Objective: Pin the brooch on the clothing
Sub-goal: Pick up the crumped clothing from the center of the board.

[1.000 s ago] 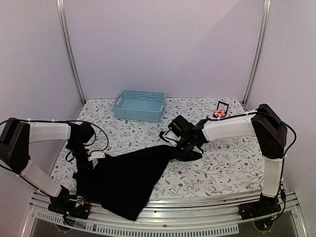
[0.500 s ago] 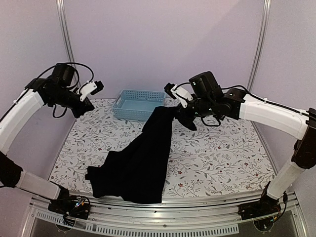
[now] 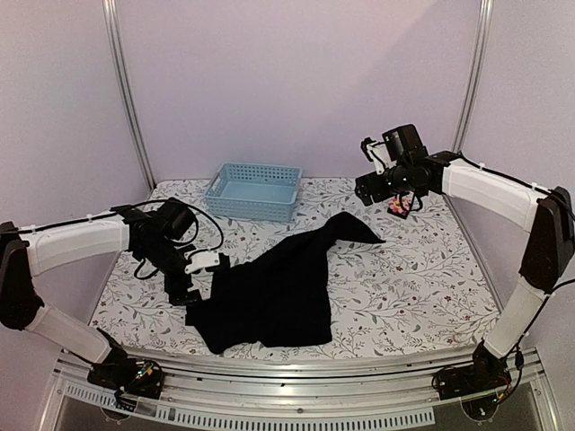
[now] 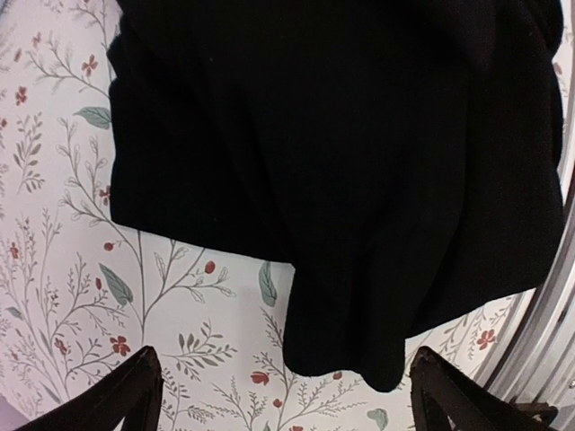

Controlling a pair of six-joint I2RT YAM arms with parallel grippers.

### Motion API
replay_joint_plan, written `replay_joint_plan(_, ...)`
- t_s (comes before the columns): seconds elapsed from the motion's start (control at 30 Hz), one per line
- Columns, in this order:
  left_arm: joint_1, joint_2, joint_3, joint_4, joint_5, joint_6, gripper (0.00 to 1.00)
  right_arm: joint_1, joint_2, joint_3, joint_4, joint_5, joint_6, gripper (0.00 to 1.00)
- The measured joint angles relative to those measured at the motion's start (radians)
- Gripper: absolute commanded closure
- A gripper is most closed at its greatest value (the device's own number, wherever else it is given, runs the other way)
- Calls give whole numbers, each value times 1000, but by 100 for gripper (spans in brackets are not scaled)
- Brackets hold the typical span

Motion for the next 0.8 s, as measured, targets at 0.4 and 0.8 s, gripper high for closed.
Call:
replay_joint_plan(0.4,-10,235,-36,173,14,-2,85,401,123,-74,21,-26,-78,11)
replay_joint_plan(0.8,-14,154,-23,134,68,-21,100,484,387,0,97,-145,-442,28)
